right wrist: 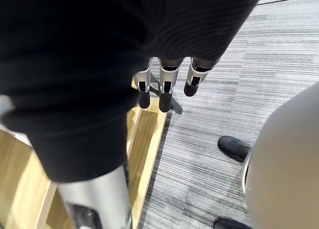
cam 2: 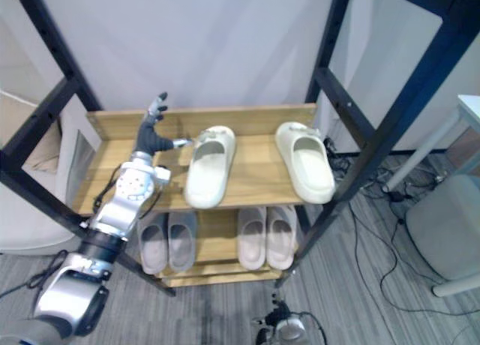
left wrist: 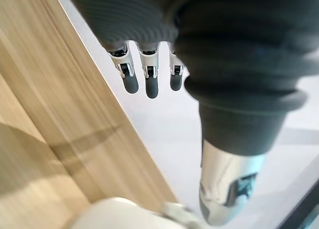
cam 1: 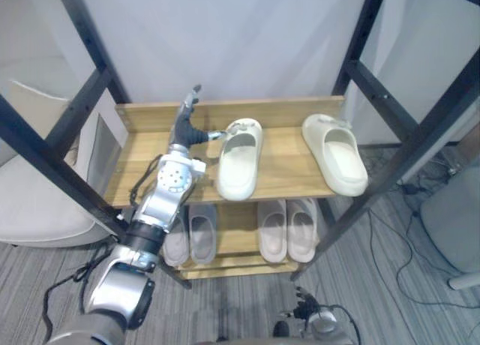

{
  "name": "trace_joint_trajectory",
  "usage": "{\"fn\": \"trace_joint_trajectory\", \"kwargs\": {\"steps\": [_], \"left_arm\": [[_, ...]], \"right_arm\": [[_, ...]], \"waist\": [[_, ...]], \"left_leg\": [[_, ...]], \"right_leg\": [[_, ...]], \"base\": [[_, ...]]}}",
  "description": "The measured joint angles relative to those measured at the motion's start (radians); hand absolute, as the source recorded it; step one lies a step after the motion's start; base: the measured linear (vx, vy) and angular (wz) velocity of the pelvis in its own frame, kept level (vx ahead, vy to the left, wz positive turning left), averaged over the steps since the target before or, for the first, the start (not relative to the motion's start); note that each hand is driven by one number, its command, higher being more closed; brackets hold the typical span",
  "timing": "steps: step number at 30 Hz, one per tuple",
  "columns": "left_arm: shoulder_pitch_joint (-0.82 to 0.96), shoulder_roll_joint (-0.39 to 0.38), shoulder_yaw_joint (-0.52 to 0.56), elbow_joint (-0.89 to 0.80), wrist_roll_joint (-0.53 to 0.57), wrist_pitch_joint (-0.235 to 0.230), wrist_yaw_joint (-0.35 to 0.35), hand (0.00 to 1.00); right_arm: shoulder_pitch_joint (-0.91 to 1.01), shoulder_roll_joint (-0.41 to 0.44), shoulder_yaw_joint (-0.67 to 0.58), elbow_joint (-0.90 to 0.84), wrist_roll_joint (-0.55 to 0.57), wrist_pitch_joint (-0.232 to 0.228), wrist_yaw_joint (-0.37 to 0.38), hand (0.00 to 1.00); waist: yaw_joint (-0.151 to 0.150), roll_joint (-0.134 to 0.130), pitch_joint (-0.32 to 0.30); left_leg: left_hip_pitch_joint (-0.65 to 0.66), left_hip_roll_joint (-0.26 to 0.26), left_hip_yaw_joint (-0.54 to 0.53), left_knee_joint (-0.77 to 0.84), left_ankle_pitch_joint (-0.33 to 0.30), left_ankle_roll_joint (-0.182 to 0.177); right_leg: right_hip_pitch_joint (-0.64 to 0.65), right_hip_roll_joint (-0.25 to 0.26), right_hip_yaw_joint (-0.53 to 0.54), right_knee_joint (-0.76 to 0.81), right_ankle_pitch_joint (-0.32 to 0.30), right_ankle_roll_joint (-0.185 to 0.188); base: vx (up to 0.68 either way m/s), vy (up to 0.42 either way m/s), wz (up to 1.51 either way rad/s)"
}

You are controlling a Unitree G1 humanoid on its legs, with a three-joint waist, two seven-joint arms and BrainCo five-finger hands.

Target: Organize the slippers on the shoe rack

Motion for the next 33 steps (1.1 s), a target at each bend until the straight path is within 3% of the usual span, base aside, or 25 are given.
{"fn": "trace_joint_trajectory", "kwargs": {"steps": [7,33], "left_arm": [[0.0,0.0,0.0,0.028,0.057,0.007,0.0,0.0],[-0.006,-0.016,-0.046,0.055,0.099,0.021,0.002,0.0]], "right_arm": [[0.009,0.0,-0.001,-0.013,-0.001,-0.014,-0.001,0.0],[0.008,0.001,-0.038,-0.019,-0.001,-0.023,-0.011,0.0]], "waist": [[-0.006,0.001,0.002],[-0.035,0.012,0.009]], "left_leg": [[-0.002,-0.001,0.008,0.0,0.001,0.001],[-0.002,0.0,0.024,-0.002,0.001,0.001]], "right_leg": [[-0.012,-0.001,0.01,0.0,0.001,0.001],[-0.015,0.001,0.025,0.0,0.004,0.0]], "base": [[-0.04,0.002,-0.03],[0.0,-0.002,-0.02]]}}
